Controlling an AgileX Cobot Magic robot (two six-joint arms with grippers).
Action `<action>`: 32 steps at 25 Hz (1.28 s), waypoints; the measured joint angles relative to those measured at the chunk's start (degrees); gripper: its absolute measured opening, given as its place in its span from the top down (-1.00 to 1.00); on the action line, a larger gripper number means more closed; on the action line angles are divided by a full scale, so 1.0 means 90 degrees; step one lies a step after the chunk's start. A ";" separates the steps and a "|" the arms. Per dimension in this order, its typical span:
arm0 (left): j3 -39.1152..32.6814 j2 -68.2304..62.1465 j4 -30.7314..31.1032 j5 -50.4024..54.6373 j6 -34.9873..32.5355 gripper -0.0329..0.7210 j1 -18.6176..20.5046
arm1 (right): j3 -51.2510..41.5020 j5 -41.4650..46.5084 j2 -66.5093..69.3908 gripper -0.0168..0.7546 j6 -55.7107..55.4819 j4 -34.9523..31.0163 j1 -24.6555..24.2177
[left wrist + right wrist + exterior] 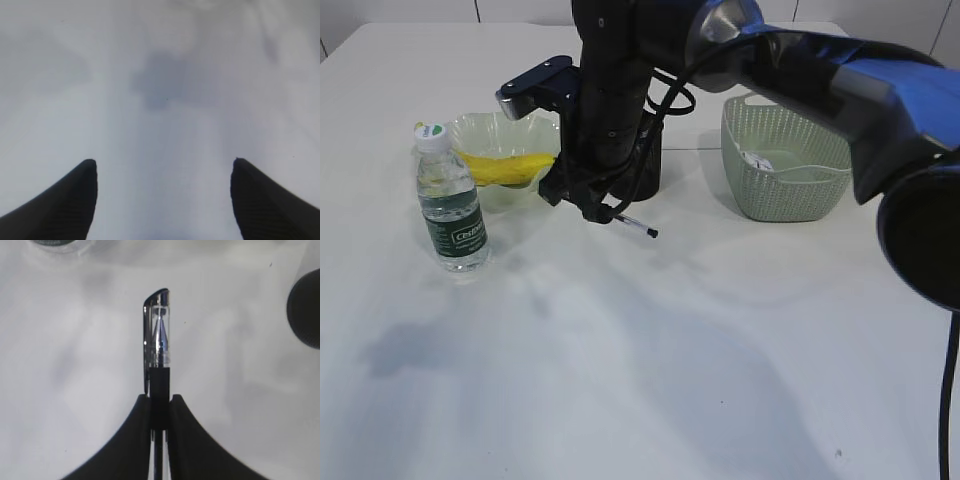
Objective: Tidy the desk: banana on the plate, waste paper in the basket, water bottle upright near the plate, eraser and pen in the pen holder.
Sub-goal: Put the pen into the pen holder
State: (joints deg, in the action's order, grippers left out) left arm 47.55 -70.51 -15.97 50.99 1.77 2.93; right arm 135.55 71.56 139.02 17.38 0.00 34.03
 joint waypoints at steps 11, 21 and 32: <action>0.0000 0.0000 0.0000 0.0000 0.0000 -0.65 0.0000 | -0.2412 -0.0022 -0.1375 0.84 -0.0031 0.0000 -0.0431; 0.0000 0.0000 0.0000 0.0011 0.0000 -0.65 0.0000 | -0.3508 -0.0051 -0.2420 0.84 -0.0045 0.0034 -0.1204; 0.0000 0.0000 0.0000 0.0011 0.0000 -0.65 0.0000 | -0.3548 -0.0439 -0.2585 0.85 -0.0045 0.0000 -0.1337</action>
State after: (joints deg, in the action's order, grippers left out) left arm 47.55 -70.51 -15.97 51.09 1.77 2.93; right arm 103.61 67.61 115.75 16.97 0.00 21.99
